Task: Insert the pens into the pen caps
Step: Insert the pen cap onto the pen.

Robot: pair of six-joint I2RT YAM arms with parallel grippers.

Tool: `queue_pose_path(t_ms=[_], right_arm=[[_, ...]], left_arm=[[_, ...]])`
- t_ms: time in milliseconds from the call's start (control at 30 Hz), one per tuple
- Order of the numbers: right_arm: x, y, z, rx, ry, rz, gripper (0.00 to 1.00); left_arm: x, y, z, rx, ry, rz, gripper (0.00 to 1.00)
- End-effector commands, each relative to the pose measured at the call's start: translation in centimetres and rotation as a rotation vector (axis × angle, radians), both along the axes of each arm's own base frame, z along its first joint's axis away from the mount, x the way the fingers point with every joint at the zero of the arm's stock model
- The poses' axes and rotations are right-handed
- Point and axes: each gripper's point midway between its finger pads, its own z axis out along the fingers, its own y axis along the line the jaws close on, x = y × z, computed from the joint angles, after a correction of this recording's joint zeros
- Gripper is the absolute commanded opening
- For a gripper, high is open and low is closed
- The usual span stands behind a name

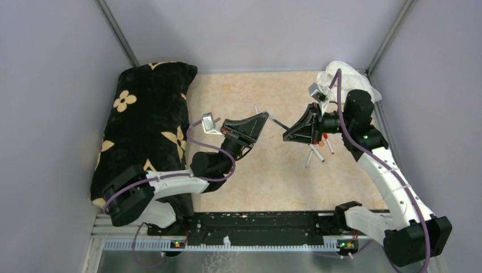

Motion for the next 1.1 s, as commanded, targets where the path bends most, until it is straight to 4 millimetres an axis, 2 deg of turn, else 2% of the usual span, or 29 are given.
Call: queue_pose_path(t_ms=[0, 367, 667, 1067], right_arm=[[0.1, 0.1, 1.5, 0.022, -0.076, -0.005, 0.00], [0.3, 0.1, 1.2, 0.013, -0.075, -0.021, 0.00], [0.3, 0.0, 2.3, 0.018, -0.095, -0.020, 0.00], [0.5, -0.1, 2.7, 0.019, -0.096, -0.028, 0.00]], left_arm=[[-0.8, -0.3, 1.0, -0.026, -0.050, -0.035, 0.00], [-1.3, -0.3, 2.0, -0.060, -0.069, -0.062, 0.00], [-1.7, -0.3, 0.9, -0.024, -0.060, -0.079, 0.00], [-2.3, -0.7, 0.2, 0.036, -0.071, -0.107, 0.00]])
